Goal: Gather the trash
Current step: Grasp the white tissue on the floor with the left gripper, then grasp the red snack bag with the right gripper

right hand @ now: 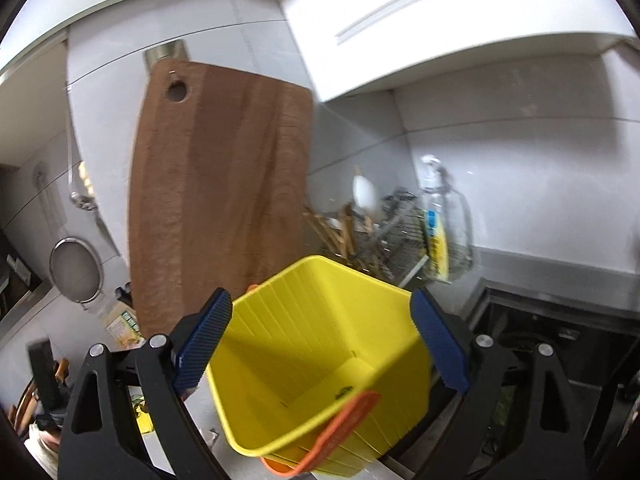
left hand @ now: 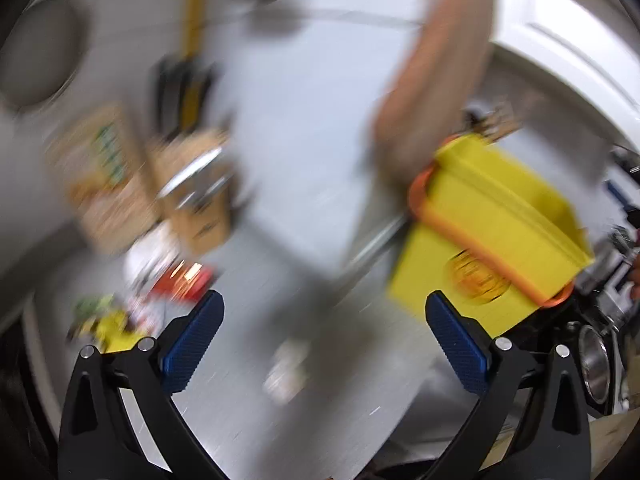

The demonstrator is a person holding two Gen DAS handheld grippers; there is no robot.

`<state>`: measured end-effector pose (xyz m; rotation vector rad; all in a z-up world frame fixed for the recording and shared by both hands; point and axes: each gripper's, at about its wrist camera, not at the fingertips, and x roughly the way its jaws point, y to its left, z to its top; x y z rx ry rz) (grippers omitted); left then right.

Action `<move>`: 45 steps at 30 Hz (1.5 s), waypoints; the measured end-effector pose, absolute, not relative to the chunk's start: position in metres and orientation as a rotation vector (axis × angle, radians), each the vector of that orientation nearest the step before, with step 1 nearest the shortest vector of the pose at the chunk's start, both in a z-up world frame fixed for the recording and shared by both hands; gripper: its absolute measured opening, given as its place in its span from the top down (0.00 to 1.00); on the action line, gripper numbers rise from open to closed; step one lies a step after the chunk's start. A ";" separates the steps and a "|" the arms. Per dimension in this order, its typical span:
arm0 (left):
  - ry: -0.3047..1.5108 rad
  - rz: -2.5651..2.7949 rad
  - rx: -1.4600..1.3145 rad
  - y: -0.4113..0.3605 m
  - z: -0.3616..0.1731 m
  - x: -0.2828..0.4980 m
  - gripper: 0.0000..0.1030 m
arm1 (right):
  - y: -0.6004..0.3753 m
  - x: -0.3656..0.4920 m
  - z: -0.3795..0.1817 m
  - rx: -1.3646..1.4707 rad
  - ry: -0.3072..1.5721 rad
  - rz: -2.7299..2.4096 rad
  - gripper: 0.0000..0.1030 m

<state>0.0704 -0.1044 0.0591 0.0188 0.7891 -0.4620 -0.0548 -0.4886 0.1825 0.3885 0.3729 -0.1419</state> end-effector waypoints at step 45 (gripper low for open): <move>0.912 0.058 -0.008 0.036 -0.033 -0.022 0.92 | -0.170 0.070 0.016 -0.079 0.789 0.741 0.11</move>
